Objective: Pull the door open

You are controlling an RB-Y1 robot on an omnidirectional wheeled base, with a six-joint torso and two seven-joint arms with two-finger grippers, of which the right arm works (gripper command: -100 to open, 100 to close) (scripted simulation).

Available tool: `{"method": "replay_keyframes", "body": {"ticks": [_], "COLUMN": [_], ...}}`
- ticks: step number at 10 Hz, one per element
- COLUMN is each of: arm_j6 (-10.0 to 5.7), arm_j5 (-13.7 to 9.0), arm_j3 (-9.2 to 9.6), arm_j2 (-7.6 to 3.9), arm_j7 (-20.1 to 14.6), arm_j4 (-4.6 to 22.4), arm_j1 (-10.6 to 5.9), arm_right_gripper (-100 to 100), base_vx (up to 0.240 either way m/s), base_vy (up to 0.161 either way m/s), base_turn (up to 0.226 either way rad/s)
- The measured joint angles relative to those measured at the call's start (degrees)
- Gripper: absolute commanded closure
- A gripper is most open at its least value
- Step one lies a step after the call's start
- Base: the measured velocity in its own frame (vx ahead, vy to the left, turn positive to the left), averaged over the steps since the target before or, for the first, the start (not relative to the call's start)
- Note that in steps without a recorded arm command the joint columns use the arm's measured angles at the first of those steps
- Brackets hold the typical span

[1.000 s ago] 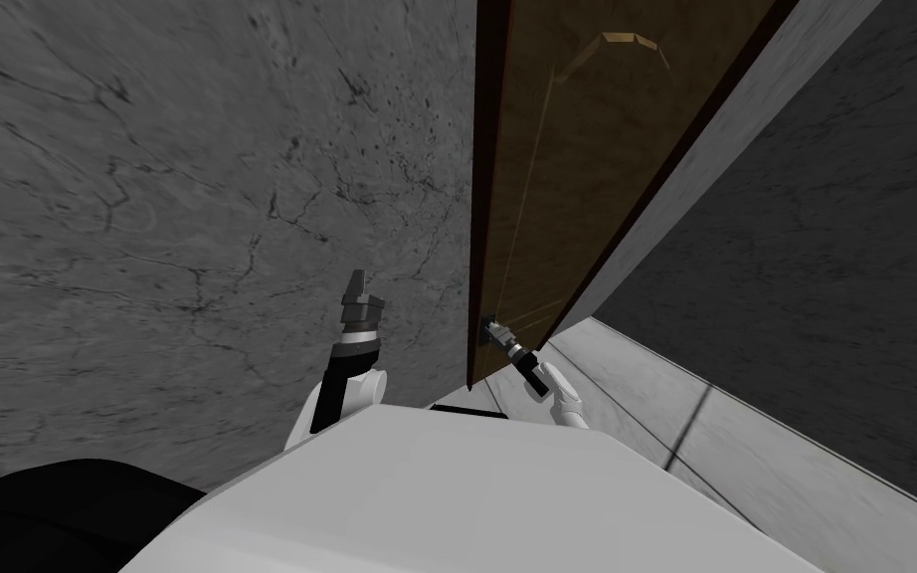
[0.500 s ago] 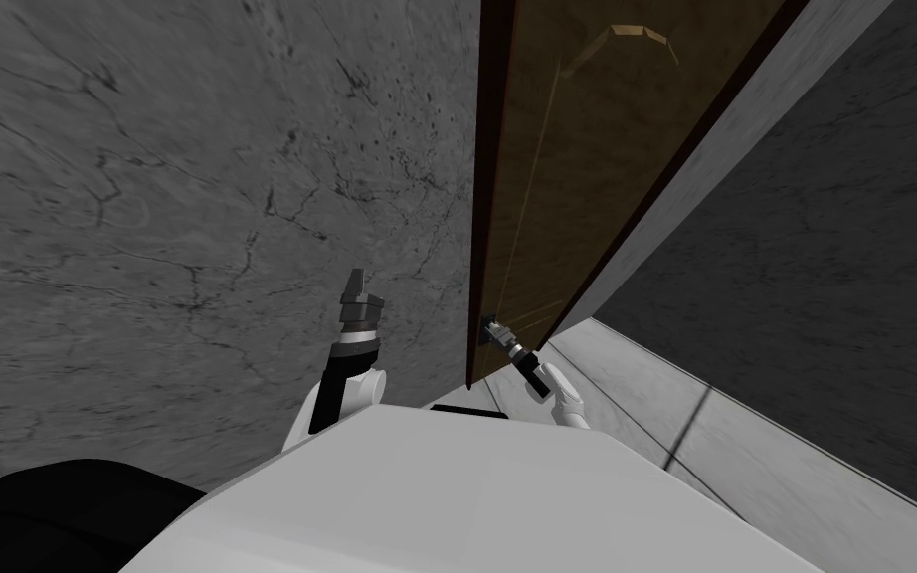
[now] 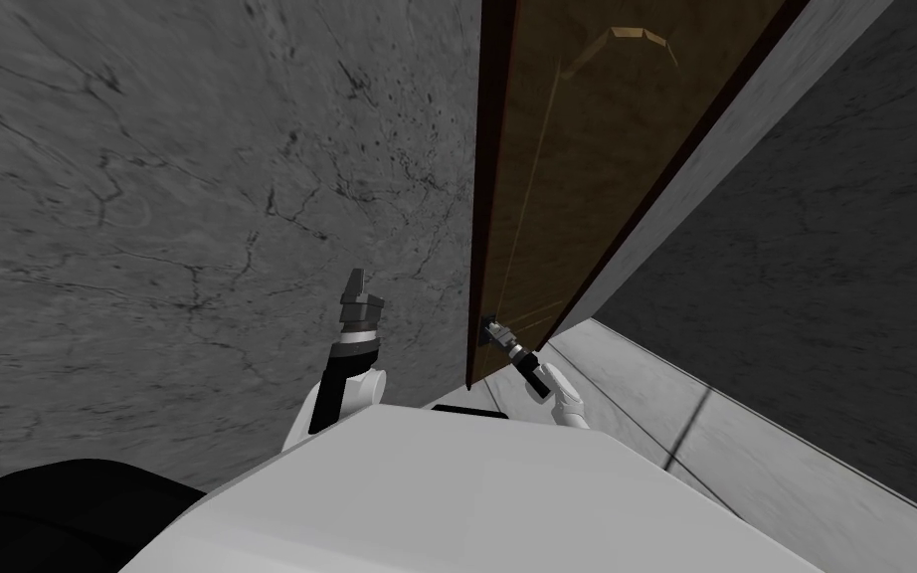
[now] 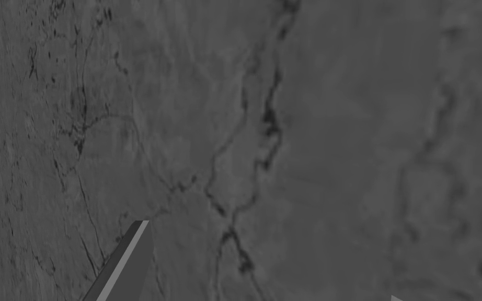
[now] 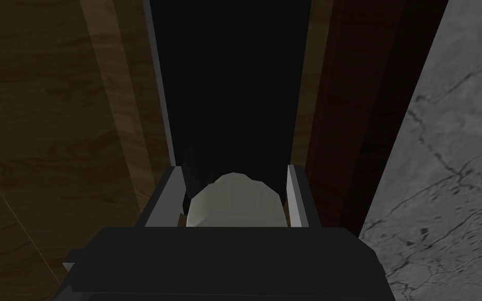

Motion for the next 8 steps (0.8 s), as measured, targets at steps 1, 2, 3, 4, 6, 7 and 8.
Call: {"method": "replay_keyframes", "body": {"ticks": [1, 2, 3, 4, 6, 7, 8], "arm_j6": [-0.24, -0.41, -0.45, -0.54, -0.54, -0.47, -0.53], "arm_j5": [0.1, 0.2, 0.2, 0.3, 0.3, 0.3, 0.3], "arm_j3": [-0.04, -0.07, -0.03, 0.02, 0.01, 0.1, 0.09], "arm_j2": [-0.21, -0.36, -0.46, -0.41, -0.43, -0.44, -0.44], "arm_j7": [0.3, 0.6, 0.6, 0.7, 0.8, 0.7, 0.7], "arm_j4": [-0.3, -0.6, -0.6, -0.5, -0.5, -0.5, -0.4], "arm_j1": [0.24, 0.45, 0.6, 0.67, 0.65, 0.73, 0.59], "arm_right_gripper": [100, 100, 100, 100, 100, 100, 100], "base_vx": [-0.005, 0.016, 0.031, 0.0, 0.003, -0.009, -0.01], "base_vy": [-0.018, -0.005, -0.025, 0.0, -0.003, 0.002, 0.009], "base_turn": [0.038, 0.009, 0.001, 0.0, 0.0, 0.0, -0.006]}}
